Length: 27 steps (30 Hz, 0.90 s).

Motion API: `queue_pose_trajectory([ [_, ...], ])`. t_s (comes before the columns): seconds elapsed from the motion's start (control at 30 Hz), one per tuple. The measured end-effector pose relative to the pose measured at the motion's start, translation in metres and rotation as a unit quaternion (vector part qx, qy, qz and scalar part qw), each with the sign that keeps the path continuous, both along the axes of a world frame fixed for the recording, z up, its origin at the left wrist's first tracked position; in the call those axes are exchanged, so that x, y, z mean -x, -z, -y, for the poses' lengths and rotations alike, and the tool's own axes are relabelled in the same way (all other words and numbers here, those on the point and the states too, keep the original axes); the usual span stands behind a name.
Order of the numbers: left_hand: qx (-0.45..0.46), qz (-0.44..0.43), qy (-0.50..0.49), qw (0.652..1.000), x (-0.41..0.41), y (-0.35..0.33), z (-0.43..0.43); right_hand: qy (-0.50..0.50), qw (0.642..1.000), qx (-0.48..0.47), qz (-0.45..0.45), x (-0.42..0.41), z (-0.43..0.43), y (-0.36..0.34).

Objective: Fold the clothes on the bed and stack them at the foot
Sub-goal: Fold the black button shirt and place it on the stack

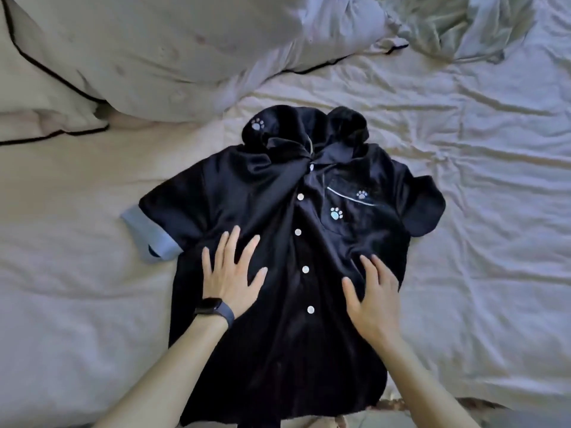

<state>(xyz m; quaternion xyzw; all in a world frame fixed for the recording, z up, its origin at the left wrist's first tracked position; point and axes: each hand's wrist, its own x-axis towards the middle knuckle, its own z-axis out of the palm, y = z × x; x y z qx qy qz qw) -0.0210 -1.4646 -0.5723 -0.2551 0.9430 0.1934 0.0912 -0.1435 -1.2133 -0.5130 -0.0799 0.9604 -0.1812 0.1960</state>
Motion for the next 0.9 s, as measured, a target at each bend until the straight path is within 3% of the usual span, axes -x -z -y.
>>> queue_pose_trajectory([
  [0.13,-0.028,0.055,-0.146,0.987,-0.121,-0.01,-0.05,0.203,0.973,-0.01,0.113,-0.107,-0.063,0.0],
  [0.23,-0.077,0.088,-0.337,0.934,-0.181,-0.022,-0.079,0.313,0.931,-0.004,0.187,-0.159,-0.105,0.005],
  [0.33,-0.103,0.106,-0.421,0.895,-0.21,-0.025,-0.088,0.335,0.907,0.06,0.248,-0.184,-0.136,0.019],
  [0.4,-0.108,0.12,-0.417,0.894,-0.221,-0.018,-0.083,0.341,0.891,0.105,0.28,-0.185,-0.148,0.032],
  [0.47,-0.143,0.126,-0.409,0.892,-0.227,-0.009,-0.077,0.306,0.9,0.105,0.292,-0.181,-0.159,0.047],
  [0.57,-0.166,0.088,-0.398,0.898,-0.237,-0.005,-0.075,0.227,0.937,0.078,0.253,-0.18,-0.181,0.062],
  [0.63,-0.162,0.045,-0.404,0.899,-0.247,-0.012,-0.077,0.275,0.937,0.098,0.19,-0.178,-0.206,0.061],
  [0.73,-0.165,0.003,-0.408,0.898,-0.275,-0.028,-0.075,0.377,0.91,0.136,0.106,-0.172,-0.252,0.049],
  [0.83,-0.174,0.007,-0.402,0.899,-0.297,-0.037,-0.079,0.372,0.922,0.097,0.052,-0.169,-0.283,0.035],
  [0.9,-0.167,0.039,-0.401,0.9,-0.303,-0.034,-0.085,0.346,0.933,0.072,0.064,-0.171,-0.288,0.036],
])
